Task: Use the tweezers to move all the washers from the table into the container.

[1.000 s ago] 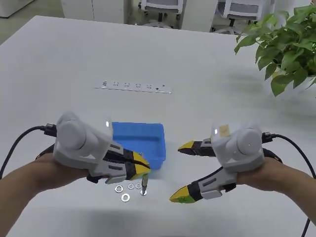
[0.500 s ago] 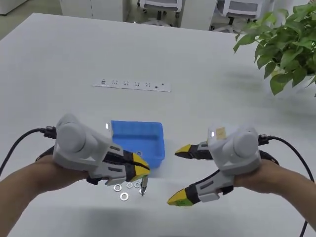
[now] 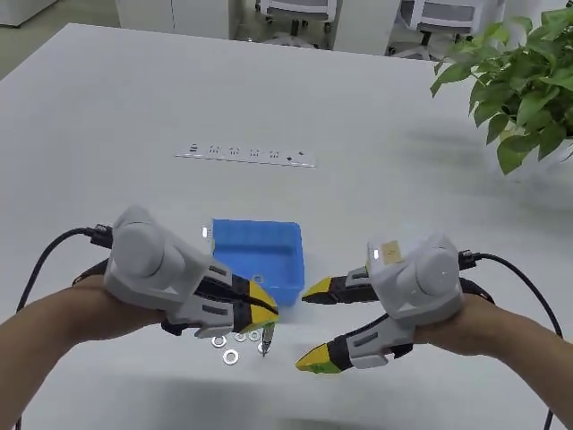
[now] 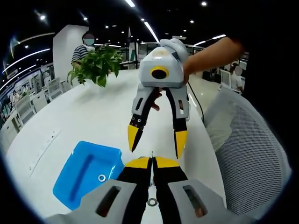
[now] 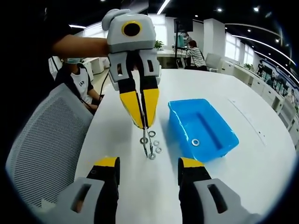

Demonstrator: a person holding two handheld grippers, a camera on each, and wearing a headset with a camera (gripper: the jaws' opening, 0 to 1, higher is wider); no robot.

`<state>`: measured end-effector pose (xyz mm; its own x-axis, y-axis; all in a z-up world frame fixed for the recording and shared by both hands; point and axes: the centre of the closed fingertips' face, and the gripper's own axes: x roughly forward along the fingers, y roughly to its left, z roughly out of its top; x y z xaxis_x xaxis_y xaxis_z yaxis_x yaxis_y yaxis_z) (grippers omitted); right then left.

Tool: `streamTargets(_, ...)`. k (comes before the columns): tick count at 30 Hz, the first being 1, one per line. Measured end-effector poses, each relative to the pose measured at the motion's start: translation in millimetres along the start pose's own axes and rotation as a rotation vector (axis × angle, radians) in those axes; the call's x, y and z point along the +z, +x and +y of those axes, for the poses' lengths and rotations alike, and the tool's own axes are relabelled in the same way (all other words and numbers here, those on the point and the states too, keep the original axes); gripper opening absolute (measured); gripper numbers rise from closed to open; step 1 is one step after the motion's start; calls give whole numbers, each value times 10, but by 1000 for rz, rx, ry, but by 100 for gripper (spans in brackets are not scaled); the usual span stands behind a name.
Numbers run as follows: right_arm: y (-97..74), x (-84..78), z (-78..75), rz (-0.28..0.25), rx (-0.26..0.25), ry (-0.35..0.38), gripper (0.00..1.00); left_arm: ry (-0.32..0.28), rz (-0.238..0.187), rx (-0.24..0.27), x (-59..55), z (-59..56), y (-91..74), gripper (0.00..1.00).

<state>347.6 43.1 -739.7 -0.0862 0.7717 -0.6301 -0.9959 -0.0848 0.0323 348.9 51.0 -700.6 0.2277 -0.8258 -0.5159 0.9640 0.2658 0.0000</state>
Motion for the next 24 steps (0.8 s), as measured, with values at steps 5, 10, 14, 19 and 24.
streamTargets(5,51,9,-2,3,13,-18,39,8,20,-16,-14,15,-12,6)
streamTargets(10,107,34,-11,4,27,-28,33,23,33,-37,-16,5,-5,6)
streamTargets(14,166,50,-4,9,42,-45,30,38,41,-50,-9,-2,5,6)
streamTargets(19,247,77,22,15,59,-69,27,49,47,-62,-6,-2,12,6)
streamTargets(24,330,89,34,28,69,-94,23,58,54,-79,13,-37,17,6)
